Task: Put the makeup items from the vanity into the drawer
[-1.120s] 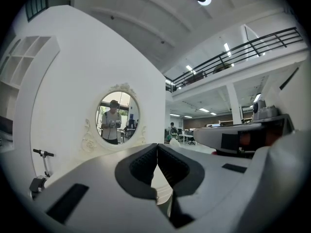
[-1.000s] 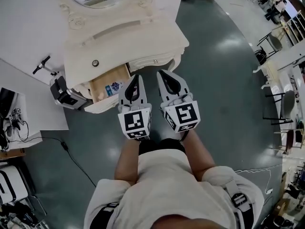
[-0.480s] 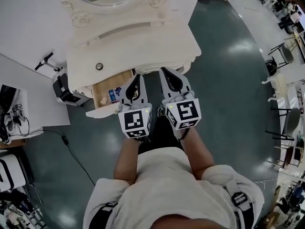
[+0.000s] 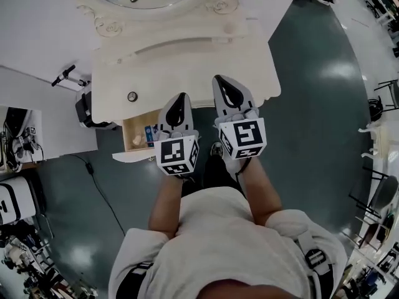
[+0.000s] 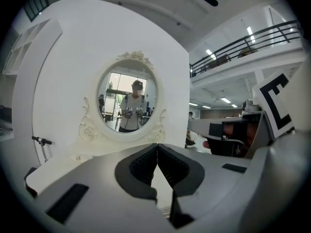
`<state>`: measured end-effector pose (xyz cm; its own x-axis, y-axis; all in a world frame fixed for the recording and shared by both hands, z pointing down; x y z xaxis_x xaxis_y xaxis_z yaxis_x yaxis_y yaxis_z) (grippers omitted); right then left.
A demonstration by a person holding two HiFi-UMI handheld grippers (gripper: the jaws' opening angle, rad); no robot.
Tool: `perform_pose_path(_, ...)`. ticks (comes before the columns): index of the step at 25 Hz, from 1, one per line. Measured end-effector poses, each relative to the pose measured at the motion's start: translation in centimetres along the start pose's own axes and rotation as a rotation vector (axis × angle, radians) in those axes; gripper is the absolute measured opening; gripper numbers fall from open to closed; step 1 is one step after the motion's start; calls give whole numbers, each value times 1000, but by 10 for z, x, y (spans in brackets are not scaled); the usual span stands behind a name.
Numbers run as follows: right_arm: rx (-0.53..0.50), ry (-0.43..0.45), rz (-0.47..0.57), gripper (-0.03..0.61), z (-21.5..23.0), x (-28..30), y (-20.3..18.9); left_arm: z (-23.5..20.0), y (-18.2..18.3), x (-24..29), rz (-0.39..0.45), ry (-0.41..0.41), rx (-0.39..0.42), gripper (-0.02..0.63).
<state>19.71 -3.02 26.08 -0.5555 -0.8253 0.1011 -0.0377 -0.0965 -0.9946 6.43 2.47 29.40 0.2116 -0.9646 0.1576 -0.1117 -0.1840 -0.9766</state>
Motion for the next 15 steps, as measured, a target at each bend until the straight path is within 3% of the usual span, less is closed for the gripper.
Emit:
perform_pose_path(5, 8, 109, -61, 14, -6, 50, -22, -31, -15, 17, -74, 107, 6, 6)
perform_pose_path(11, -7, 297, -138, 14, -71, 91, -52, -92, -34, -9, -99, 280, -40, 6)
perform_pose_path(15, -38, 375, -162, 14, -109, 109, -57, -119, -44, -23, -106, 336, -84, 6)
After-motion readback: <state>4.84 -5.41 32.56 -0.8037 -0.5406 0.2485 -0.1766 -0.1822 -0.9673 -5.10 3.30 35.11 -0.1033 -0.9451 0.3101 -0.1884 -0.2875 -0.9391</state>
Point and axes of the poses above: the fingertips, and each gripper's own axes: x forward along the fingers, z to its right, y out of its top, the point moved 7 cm from there along -x, backward along the fingers, and after that the axes turned 5 degrees about -y, right-handed, at the moved point
